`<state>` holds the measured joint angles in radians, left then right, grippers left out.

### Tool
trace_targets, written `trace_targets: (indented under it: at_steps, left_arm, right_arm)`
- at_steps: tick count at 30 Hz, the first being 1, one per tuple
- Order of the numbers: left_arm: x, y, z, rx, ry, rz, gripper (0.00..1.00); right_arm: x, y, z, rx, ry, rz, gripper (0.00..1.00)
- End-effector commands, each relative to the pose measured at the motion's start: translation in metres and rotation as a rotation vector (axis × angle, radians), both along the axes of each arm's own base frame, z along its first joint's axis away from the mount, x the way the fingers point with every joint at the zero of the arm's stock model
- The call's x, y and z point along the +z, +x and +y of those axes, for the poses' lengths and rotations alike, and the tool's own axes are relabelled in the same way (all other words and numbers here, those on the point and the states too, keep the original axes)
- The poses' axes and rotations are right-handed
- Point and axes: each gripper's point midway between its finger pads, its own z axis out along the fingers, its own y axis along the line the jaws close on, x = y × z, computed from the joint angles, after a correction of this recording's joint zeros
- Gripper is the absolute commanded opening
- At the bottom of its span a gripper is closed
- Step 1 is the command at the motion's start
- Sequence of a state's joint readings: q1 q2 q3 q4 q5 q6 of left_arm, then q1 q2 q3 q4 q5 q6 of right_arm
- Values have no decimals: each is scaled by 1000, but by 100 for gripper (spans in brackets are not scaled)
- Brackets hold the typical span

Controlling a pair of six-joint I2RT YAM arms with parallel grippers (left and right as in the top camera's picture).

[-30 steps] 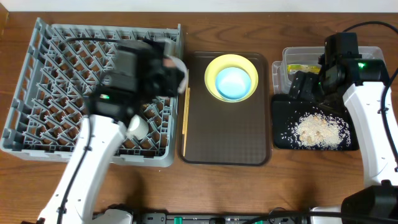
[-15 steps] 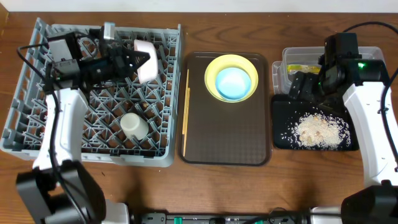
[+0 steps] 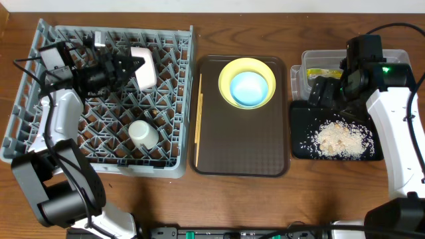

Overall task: Sort waste into correct bins and load items into the dishwasher
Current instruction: 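Place the pink bowl upright in the dish rack and release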

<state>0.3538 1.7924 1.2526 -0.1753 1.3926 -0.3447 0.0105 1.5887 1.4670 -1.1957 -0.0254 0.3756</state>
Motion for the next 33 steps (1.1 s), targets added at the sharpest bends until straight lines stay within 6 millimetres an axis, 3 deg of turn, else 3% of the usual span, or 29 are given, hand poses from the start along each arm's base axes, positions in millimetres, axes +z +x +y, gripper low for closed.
trace_targets:
  at_steps: [1, 9, 22, 28, 30, 33]
  left_arm:
    - [4, 0, 2, -35, -46, -17, 7]
    - [-6, 5, 18, -2, -47, -12, 8]
    - [-45, 10, 32, 12, -113, 87, 8]
    - [-47, 10, 49, 55, -107, 85, 8]
    - [-48, 10, 58, 79, -103, 86, 25]
    - [-56, 13, 77, 150, -68, 106, 37]
  right_arm:
    - [1, 1, -4, -20, -10, -3, 97]
    - [1, 0, -4, -20, -10, 1, 96]
    - [1, -1, -3, -19, -9, 2, 96]
    - [1, -1, -3, -19, -10, 4, 96]
    - [1, -1, -3, -20, -9, 4, 96]
    - [1, -1, -3, -19, -9, 4, 96]
